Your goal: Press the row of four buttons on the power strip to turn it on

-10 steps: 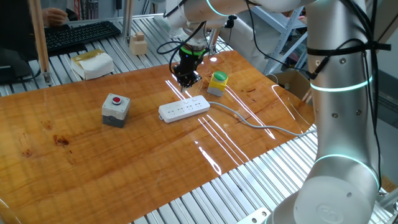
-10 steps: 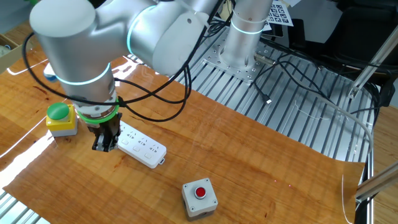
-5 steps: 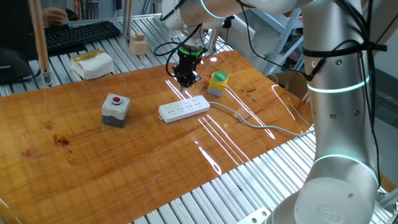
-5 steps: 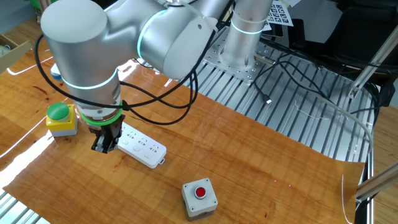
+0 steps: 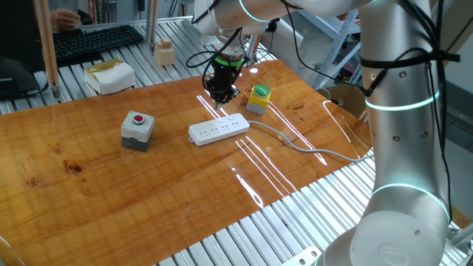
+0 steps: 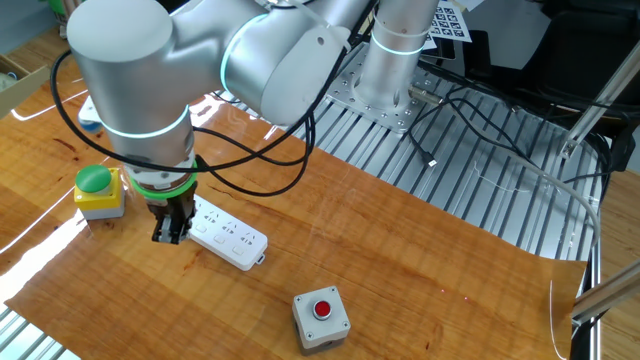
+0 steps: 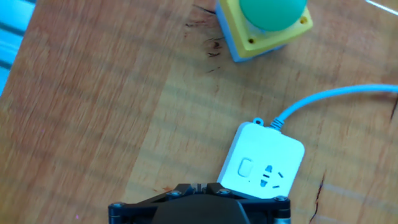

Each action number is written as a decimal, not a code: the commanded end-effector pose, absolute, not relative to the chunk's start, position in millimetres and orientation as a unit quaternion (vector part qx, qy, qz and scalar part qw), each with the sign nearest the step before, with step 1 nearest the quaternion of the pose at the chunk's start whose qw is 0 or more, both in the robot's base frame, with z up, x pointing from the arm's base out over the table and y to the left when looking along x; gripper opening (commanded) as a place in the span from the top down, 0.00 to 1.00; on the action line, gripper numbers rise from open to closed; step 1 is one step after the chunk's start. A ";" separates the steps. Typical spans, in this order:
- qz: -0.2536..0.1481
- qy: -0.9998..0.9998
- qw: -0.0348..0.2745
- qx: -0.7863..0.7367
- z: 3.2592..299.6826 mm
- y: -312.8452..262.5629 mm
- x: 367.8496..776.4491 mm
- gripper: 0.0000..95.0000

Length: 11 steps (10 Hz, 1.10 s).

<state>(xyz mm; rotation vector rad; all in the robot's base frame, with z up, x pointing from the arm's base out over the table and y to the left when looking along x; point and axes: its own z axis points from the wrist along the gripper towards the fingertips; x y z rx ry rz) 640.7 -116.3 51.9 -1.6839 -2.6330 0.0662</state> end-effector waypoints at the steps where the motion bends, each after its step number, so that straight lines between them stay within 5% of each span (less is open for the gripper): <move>1: 0.025 -0.858 0.005 -0.512 51.2 -116.0 641.9 1.00; 11: 0.022 -0.879 0.012 -0.476 51.2 -116.0 641.9 1.00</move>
